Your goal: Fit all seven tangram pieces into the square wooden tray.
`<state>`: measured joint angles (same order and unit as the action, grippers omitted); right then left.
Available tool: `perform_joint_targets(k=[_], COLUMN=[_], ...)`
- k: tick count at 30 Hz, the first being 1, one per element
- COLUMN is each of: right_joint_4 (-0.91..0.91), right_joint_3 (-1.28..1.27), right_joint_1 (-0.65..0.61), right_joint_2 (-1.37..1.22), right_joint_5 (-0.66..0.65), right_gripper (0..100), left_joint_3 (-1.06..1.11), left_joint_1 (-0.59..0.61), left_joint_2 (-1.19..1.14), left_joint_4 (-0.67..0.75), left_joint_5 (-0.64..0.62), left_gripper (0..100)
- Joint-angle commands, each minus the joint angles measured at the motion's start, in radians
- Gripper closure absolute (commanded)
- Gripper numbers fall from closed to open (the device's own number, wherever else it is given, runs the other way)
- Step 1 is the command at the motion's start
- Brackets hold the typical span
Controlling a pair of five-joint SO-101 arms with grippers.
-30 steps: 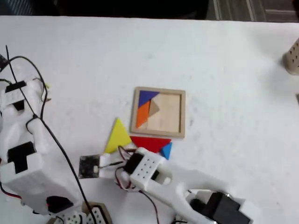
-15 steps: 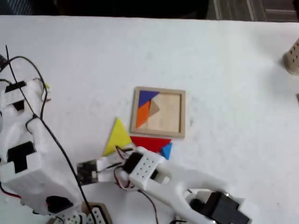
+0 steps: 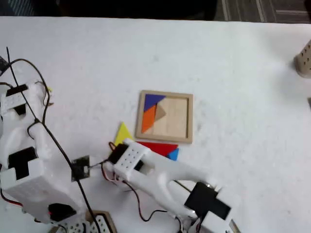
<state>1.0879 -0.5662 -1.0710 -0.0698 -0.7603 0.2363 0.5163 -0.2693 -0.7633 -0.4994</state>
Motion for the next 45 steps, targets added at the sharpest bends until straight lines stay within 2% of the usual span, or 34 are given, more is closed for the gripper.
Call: perform_joint_targets(k=[1, 5, 7, 15, 20, 25, 31, 39, 45], right_joint_4=[0.033, 0.087, 0.111, 0.058, -0.085, -0.11, -0.094, 0.082, 0.177], right_joint_3=[0.015, 0.02, 0.02, 0.069, 0.126, 0.301, 0.565, 0.824, 0.904], right_joint_1=[-0.004, 0.016, 0.071, 0.481, 0.601, 0.694, 0.717, 0.736, 0.733], right_joint_2=[-0.002, 0.019, 0.068, 0.292, 0.24, 0.081, -0.199, -0.403, -0.432], right_joint_5=[0.049, 0.055, 0.057, 0.166, 0.255, 0.331, 0.358, 0.305, 0.302], right_gripper=[96.6, 98.1, 98.1, 98.1, 98.1, 93.7, 89.0, 88.1, 75.6], left_joint_3=[-0.057, -0.057, -0.046, -0.043, -0.043, -0.041, -0.041, -0.041, -0.041], left_joint_1=[-0.012, -0.012, -0.012, -0.027, -0.027, -0.028, -0.038, -0.048, -0.054], left_joint_2=[0.008, 0.007, 0.007, 0.007, 0.007, 0.007, 0.007, 0.007, 0.007], left_joint_4=[-0.009, -0.009, -0.003, -0.003, -0.008, -0.008, -0.009, -0.003, -0.008], left_joint_5=[-0.005, -0.005, -0.005, -0.003, -0.003, -0.003, 0.041, 0.051, 0.052], left_gripper=[87, 87, 87, 87, 87, 87, 87, 87, 87])
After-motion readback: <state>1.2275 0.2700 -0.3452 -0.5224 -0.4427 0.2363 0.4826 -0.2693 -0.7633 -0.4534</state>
